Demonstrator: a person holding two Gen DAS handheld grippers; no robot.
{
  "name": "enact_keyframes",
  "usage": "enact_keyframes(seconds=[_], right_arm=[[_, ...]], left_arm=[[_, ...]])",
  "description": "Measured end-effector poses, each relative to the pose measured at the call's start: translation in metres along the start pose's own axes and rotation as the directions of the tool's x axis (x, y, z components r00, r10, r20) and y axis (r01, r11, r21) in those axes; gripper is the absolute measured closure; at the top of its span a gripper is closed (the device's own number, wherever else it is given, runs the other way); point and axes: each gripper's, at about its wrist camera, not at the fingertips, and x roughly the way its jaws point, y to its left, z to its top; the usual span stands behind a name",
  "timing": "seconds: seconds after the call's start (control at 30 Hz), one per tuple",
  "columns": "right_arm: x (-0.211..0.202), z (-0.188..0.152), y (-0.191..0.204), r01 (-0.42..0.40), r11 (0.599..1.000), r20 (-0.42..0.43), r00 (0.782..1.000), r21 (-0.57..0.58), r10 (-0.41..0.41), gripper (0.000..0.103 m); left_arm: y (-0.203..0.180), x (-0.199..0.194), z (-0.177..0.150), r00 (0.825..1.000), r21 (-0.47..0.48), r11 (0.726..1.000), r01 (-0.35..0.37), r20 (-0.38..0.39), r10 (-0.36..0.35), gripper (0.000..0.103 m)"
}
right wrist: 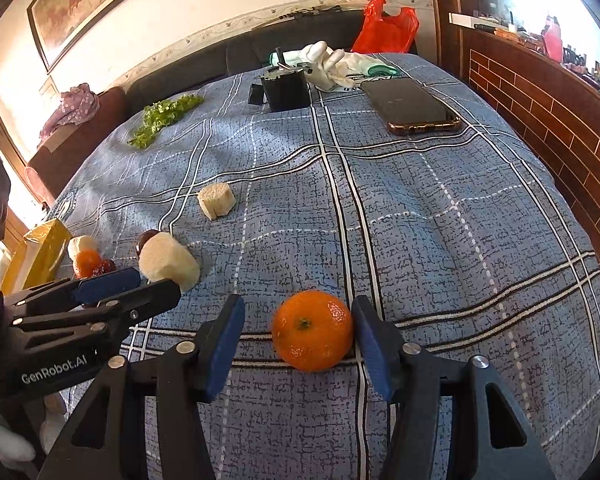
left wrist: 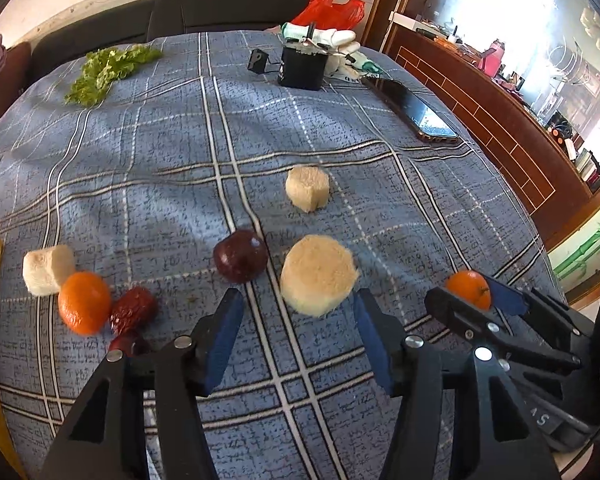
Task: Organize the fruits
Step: 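Grasp a round white slice with the left tool while the right grasps a mandarin, then carry slice and mandarin over the tray and release both into it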
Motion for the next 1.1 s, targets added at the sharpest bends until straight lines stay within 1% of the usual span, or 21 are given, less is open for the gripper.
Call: enact_keyframes(seconds=[0.17,0.23,0.27,0.3,0.33,0.4,0.5,0.57,0.63,0.67,0.77,0.87,0.93,1.03,1.1], right_arm=[[-0.001,-0.001,-0.003,0.013,1.0,0.0,1.0,0.005,-0.013,0.054],[-0.002,-0.001,-0.004,0.018,1.0,0.0,1.0,0.008,-0.018,0.058],[-0.002,0.0,-0.004,0.02,1.0,0.0,1.0,0.008,-0.02,0.059],[-0.002,0.0,-0.005,0.023,1.0,0.0,1.0,0.008,-0.023,0.06],[-0.002,0.0,-0.005,0.021,1.0,0.0,1.0,0.007,-0.021,0.061],[-0.002,0.0,-0.004,0.025,1.0,0.002,1.0,0.002,-0.025,0.061],[-0.002,0.0,-0.005,0.02,1.0,0.005,1.0,0.005,-0.02,0.062],[-0.004,0.001,-0.008,-0.006,1.0,0.011,1.0,0.022,0.006,0.062],[-0.007,0.002,-0.012,-0.077,0.996,0.023,0.997,0.051,0.076,0.062],[-0.01,0.003,-0.015,-0.139,0.988,0.037,0.99,0.071,0.137,0.062],[-0.017,0.003,-0.016,-0.202,0.976,0.075,0.978,0.079,0.196,0.062],[-0.022,0.002,-0.011,-0.23,0.971,0.1,0.97,0.065,0.223,0.062],[-0.025,0.001,-0.003,-0.21,0.976,0.099,0.974,0.052,0.204,0.062],[-0.035,-0.002,0.02,-0.231,0.972,0.081,0.971,0.037,0.227,0.062],[-0.044,-0.002,0.047,-0.25,0.968,0.069,0.966,-0.003,0.25,0.062]], left_arm=[[-0.013,0.01,0.009,1.0,0.037,0.999,-0.011,-0.001,0.011,0.047],[-0.018,0.014,0.009,1.0,0.051,0.998,-0.029,-0.002,0.029,0.048],[-0.02,0.014,0.009,0.999,0.056,0.998,-0.041,0.005,0.041,0.059],[-0.021,0.015,0.009,0.999,0.06,0.997,-0.054,0.009,0.053,0.067],[-0.021,0.015,0.009,0.998,0.064,0.996,-0.065,0.012,0.064,0.067],[-0.019,0.013,0.008,0.998,0.053,0.997,-0.056,0.013,0.055,0.067],[-0.009,0.001,0.004,0.998,0.007,0.999,-0.052,0.026,0.051,0.067],[-0.002,-0.015,0.0,0.998,-0.025,0.999,-0.04,0.045,0.041,0.067],[0.005,-0.033,-0.005,0.997,-0.05,0.998,-0.038,0.072,0.041,0.067],[0.01,-0.044,-0.009,0.995,-0.067,0.997,-0.033,0.089,0.039,0.066],[0.025,-0.075,-0.021,0.99,-0.111,0.993,-0.031,0.131,0.046,0.066],[0.045,-0.111,-0.039,0.981,-0.146,0.988,-0.055,0.177,0.081,0.066],[0.059,-0.133,-0.049,0.974,-0.165,0.983,-0.078,0.199,0.111,0.066],[0.091,-0.169,-0.067,0.959,-0.214,0.968,-0.129,0.222,0.177,0.066],[0.116,-0.192,-0.079,0.948,-0.263,0.952,-0.159,0.229,0.221,0.066]])
